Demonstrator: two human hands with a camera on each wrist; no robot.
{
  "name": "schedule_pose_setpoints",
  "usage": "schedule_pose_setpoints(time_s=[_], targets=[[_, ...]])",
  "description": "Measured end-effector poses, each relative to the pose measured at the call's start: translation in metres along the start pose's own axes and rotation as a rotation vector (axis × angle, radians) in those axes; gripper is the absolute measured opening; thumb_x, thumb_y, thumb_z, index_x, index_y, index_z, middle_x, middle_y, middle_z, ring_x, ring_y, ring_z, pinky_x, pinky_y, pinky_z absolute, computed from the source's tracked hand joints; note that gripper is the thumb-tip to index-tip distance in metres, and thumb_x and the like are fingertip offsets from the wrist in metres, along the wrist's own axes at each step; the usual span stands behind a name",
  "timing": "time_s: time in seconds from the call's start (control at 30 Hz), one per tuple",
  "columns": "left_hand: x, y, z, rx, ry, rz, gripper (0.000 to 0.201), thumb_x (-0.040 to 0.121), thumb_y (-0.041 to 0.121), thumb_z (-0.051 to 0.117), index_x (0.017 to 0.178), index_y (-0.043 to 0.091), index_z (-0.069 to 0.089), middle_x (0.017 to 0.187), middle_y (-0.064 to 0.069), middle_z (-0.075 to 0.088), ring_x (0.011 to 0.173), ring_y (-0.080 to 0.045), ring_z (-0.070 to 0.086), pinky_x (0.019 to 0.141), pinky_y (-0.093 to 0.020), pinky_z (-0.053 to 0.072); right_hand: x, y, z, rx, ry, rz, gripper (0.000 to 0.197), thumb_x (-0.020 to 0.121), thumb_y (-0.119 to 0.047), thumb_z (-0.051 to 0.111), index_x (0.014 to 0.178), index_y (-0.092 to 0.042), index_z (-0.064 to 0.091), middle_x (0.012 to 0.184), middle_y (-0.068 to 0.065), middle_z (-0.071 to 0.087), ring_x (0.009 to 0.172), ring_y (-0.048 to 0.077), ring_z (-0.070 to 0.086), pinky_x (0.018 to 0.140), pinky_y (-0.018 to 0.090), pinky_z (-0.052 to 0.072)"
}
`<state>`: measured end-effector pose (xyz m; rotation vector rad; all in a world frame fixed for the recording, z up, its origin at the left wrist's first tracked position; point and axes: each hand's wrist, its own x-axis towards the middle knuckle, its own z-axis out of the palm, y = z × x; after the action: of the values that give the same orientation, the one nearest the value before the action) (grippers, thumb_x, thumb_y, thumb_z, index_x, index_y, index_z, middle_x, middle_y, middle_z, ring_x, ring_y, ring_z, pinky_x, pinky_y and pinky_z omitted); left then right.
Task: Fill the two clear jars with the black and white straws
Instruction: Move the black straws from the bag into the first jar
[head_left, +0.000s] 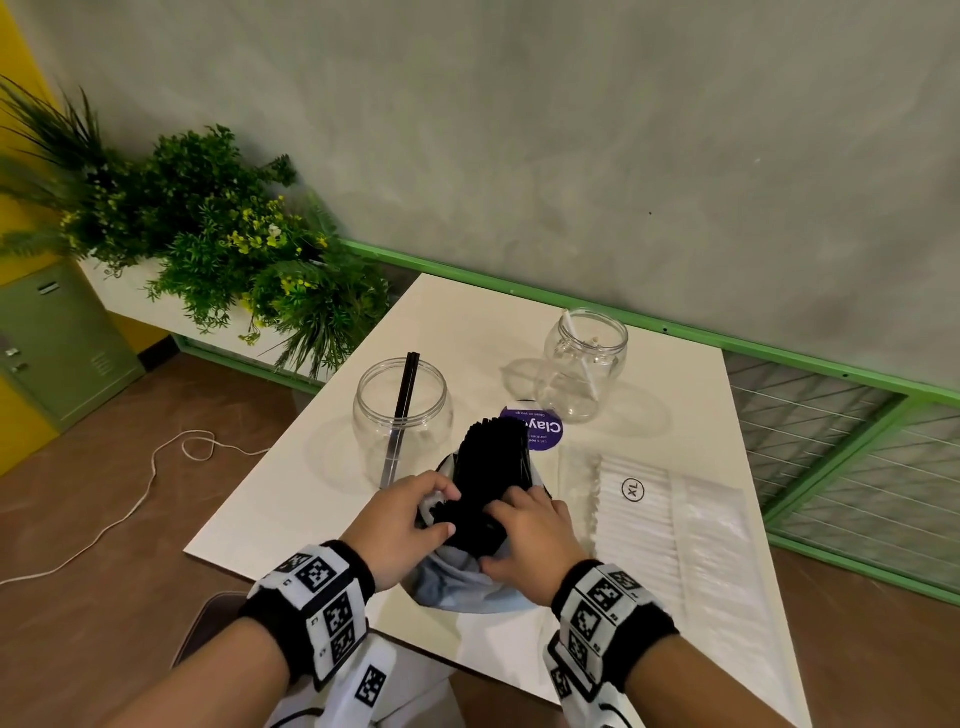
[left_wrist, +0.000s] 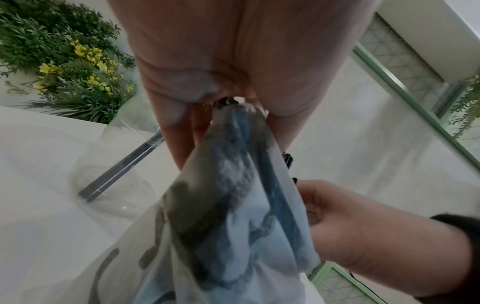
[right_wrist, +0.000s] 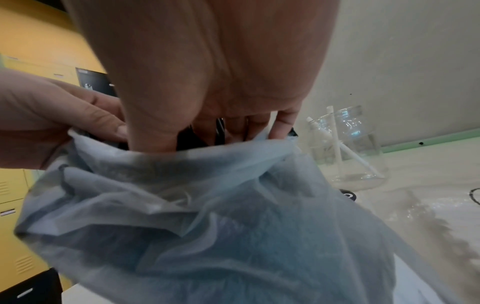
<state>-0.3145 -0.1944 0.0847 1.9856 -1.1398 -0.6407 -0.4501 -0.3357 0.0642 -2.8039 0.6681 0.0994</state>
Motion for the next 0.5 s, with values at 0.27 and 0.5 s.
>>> schedule_pose_setpoints(time_s=[0.27,0.5], targets=[[0.001,0.009,0.009,0.146,-0.009,-0.034,0.035,0.069,0.031,0.077,0.098,0.038,0.059,0.097,0.007,0.051,0.086,-0.007,0.055,0.08,-0.02,0.044,-0.003,0.004,0.017,0.082,0.155,-0.079,0.04,0.073,-0.041,0.057,0.108,-0.024,0.06,0.103,-0.006,0.064,0.105,0.023,0.052,0.084,0.039,0.033],[0.002,0.006,0.015,0.152,0.134,-0.074,0.019,0.077,0.027,0.074,0.093,0.028,0.065,0.09,0.006,0.054,0.083,-0.011,0.055,0.074,-0.02,0.042,-0.016,0.015,0.006,0.348,0.549,-0.044,0.037,0.077,-0.029,0.058,0.11,-0.03,0.04,0.092,0.004,0.065,0.079,0.028,0.056,0.071,0.033,0.042]])
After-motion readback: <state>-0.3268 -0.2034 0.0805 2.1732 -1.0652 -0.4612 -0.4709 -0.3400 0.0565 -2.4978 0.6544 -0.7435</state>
